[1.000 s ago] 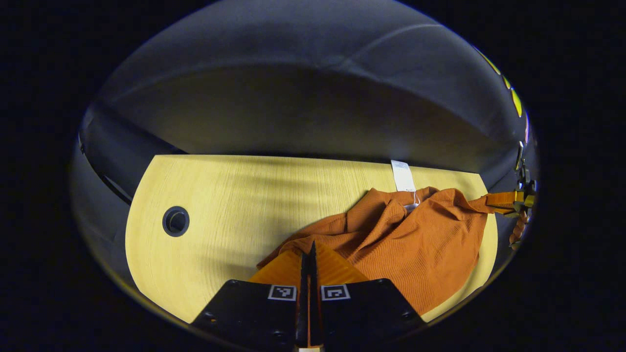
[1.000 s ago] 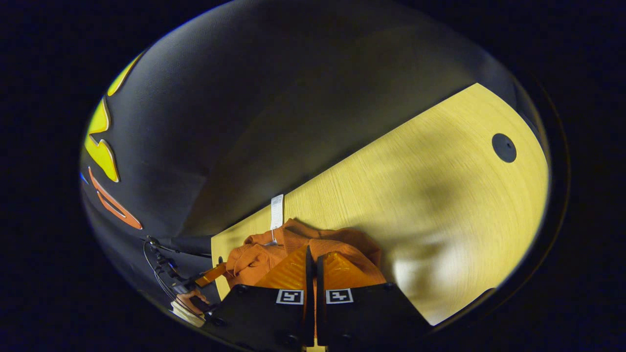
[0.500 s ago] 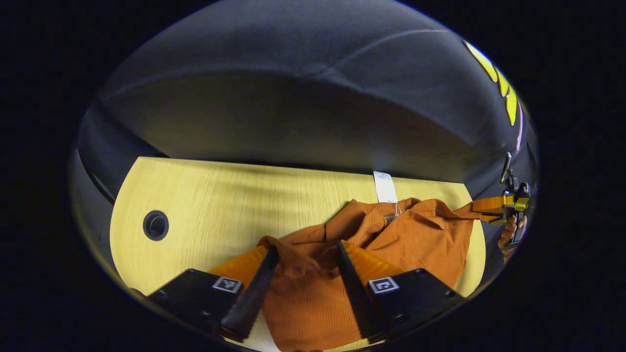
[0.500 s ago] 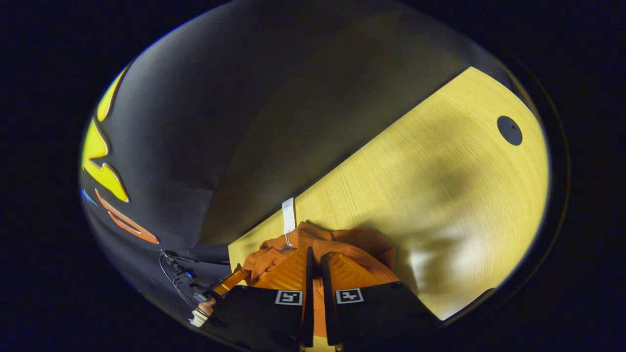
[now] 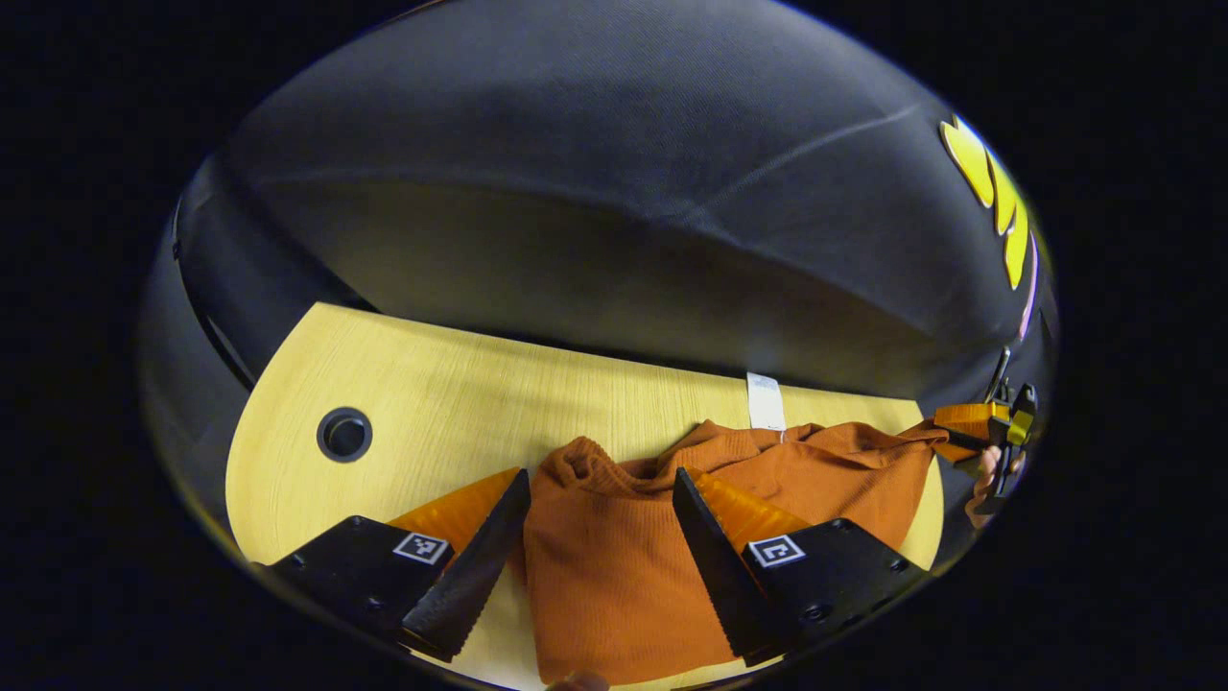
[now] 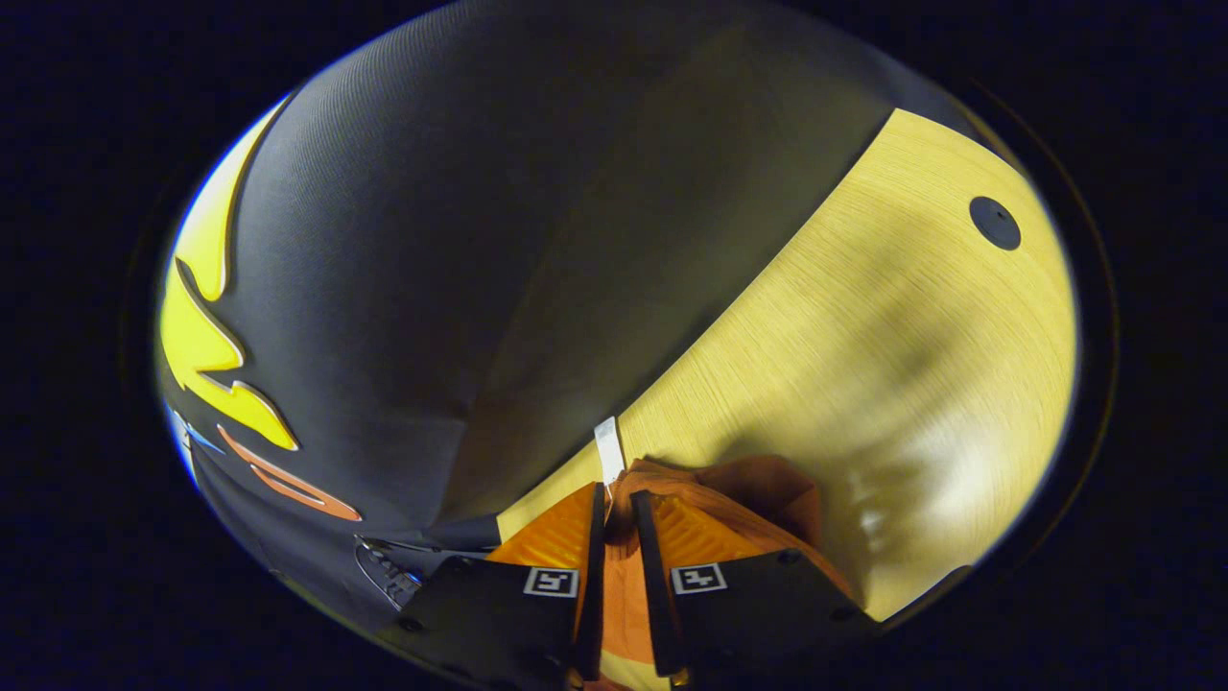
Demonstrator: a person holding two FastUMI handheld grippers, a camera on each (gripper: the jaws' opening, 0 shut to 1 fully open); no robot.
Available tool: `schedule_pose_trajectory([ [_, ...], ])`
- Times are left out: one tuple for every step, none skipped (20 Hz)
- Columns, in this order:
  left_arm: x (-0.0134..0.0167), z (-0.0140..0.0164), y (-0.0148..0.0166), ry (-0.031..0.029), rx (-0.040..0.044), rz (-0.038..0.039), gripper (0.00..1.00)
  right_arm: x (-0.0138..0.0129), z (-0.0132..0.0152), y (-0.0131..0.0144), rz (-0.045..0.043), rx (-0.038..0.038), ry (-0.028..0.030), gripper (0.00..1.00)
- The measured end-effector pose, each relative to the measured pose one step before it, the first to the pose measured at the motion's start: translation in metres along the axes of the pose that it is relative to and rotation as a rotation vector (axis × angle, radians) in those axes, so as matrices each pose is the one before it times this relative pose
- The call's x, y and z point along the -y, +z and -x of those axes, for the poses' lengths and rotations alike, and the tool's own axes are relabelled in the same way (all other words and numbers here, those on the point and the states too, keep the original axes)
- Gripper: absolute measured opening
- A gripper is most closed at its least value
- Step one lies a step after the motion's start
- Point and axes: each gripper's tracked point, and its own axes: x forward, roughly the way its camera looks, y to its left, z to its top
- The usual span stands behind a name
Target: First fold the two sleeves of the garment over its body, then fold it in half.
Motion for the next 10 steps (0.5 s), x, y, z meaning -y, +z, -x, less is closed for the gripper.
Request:
schedule_pose_trajectory([
  [0.00503, 0.00912, 0.00175, -0.01896, 0.01296, 0.0582, 0.98, -0.00605, 0.00252, -0.00173, -0.03264, -0.00154, 0.02394, 0.39],
  [0.00403, 0.00917, 0.00203, -0.01863, 0.01181, 0.06053, 0.98, 0.00133, 0.00315, -0.00148, -0.01209, -0.00107, -0.00543, 0.58],
  [0.00083, 0.01375, 0.0004, -0.00662, 0.00952, 0.04309, 0.98, 0.00181, 0.00233, -0.00016, -0.00213, 0.00856, -0.00802, 0.73],
  [-0.00357, 0.0124, 0.00341, 0.0071, 0.01413, 0.02595, 0.98, -0.00012, 0.00284, 0.00062, 0.00145, 0.00921, 0.00096, 0.74],
  [-0.00831, 0.00661, 0.00274, 0.019, 0.01324, 0.01225, 0.98, 0.00039, 0.00479, 0.00141, 0.00897, 0.00917, -0.01699, 0.74],
  [-0.0058, 0.00841, 0.00398, 0.02099, 0.01986, 0.0057, 0.98, -0.00109, 0.00724, 0.00091, 0.01713, 0.00623, -0.00882, 0.74],
  [-0.00176, 0.01126, 0.00296, 0.01544, 0.02694, 0.00569, 0.98, 0.0037, 0.00242, -0.00152, 0.03024, 0.00133, -0.03041, 0.79],
  [-0.00093, 0.0114, 0.00389, 0.00214, 0.02323, 0.00441, 0.98, 0.00076, 0.00724, -0.00417, 0.03763, -0.00184, -0.03265, 0.91],
  [-0.00008, 0.00807, 0.00175, 0.01347, 0.01939, -0.00539, 0.98, 0.00005, 0.00773, -0.00459, 0.05017, -0.00217, -0.03069, 0.93],
  [-0.00158, 0.01034, 0.00275, 0.01959, 0.02486, -0.02019, 0.98, -0.00311, 0.00756, -0.00573, 0.06313, 0.01061, -0.02134, 0.93],
])
